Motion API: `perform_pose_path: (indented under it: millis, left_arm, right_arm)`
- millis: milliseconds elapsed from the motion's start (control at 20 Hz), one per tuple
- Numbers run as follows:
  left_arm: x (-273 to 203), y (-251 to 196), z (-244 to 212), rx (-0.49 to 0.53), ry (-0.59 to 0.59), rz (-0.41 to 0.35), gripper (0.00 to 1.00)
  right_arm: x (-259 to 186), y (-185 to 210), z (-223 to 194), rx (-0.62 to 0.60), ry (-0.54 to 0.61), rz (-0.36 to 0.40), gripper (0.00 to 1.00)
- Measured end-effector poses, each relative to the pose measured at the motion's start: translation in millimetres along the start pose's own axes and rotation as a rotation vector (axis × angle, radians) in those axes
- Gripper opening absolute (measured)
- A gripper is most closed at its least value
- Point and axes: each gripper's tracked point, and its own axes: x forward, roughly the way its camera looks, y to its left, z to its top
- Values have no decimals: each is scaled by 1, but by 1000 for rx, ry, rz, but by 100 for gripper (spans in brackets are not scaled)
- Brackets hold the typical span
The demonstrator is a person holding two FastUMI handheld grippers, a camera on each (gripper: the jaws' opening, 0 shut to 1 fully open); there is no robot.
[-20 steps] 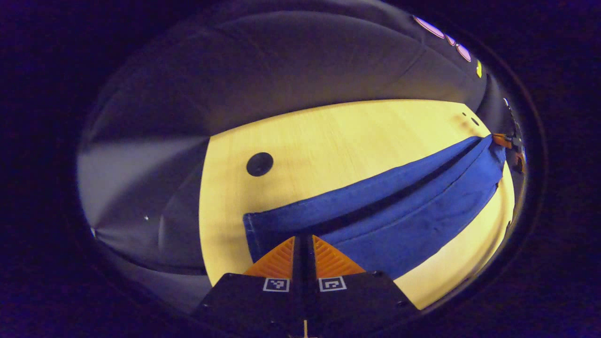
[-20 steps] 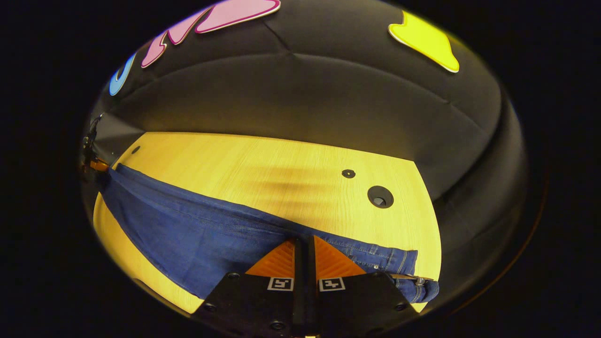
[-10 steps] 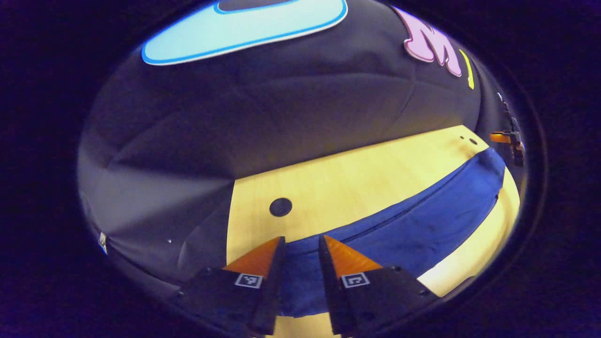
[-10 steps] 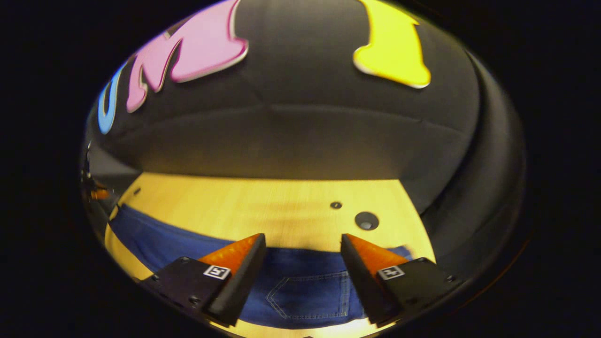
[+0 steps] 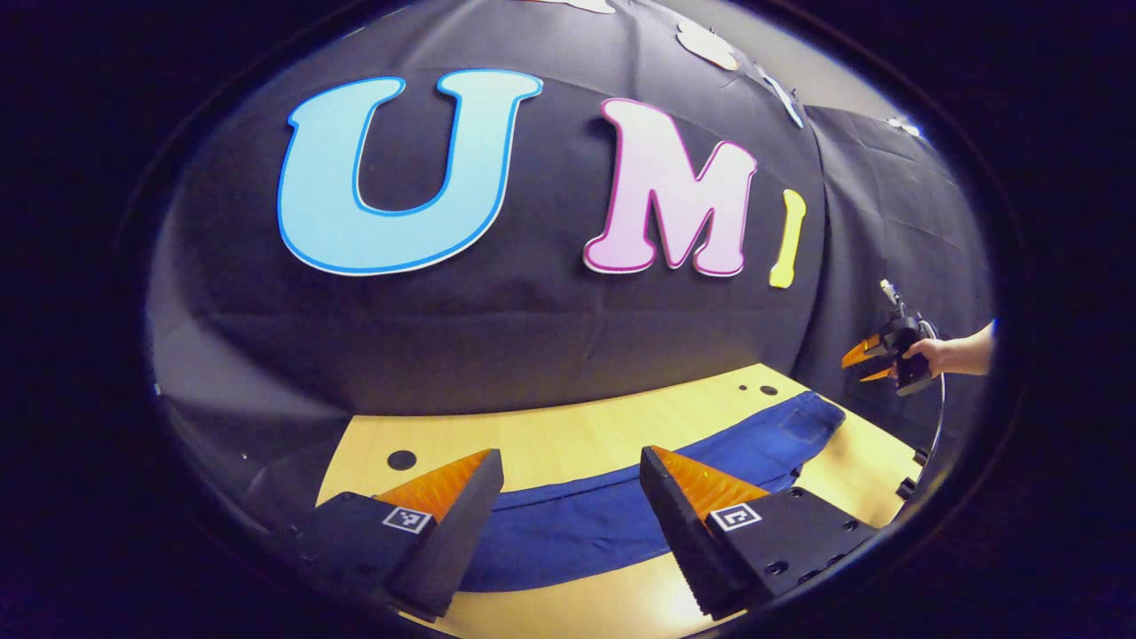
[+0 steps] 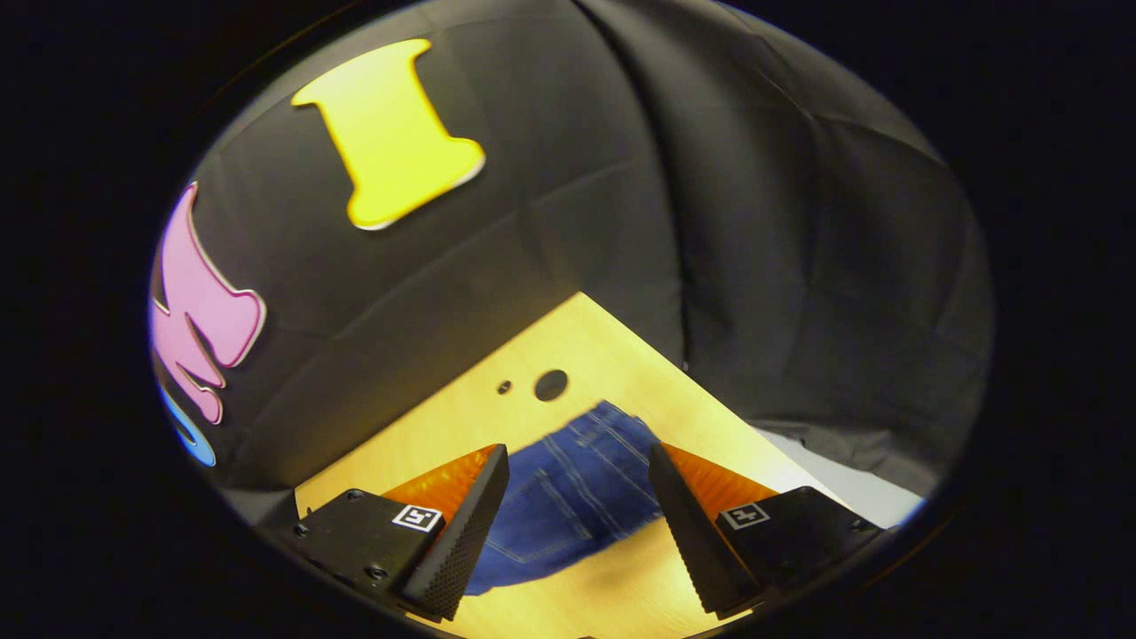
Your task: Grasp the waist and the cuffs of the jeans and fold them to make the two legs overlap; first hold the waist and fold one-third of the jeans toward the cuffs, then hold the cuffs and fold the remaining one-third in the same direction to finish folding.
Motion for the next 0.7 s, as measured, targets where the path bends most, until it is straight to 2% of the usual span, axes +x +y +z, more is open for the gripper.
perform_pose_path:
  millis: [100, 200, 350, 450, 550, 600, 650, 700]
  left_arm:
    - [-10, -22, 3, -22, -10, -33, 98]
    - [-19, -34, 5, -20, -23, -32, 98]
    - [-31, -39, -2, -40, -22, -18, 99]
    - [-32, -32, -19, -44, 24, 32, 99]
    - [-30, -22, -34, -67, 59, 88, 99]
    - [-30, -21, -38, -82, 66, 102, 99]
    - [-28, -20, -44, -101, 75, 120, 99]
    - [-26, -18, -51, -121, 90, 139, 99]
  right_arm:
    - [13, -15, -13, 32, 30, -34, 98]
    - [27, -28, -31, 52, 78, -64, 98]
    - [53, -55, -61, 57, 181, -157, 98]
    - [57, -56, -63, 104, 194, -178, 99]
    - [48, -60, -65, 93, 228, -201, 98]
    - [49, -57, -46, 77, 140, -216, 89]
    - [52, -53, -44, 37, 134, -210, 93]
    - [45, -47, -43, -6, 128, -162, 96]
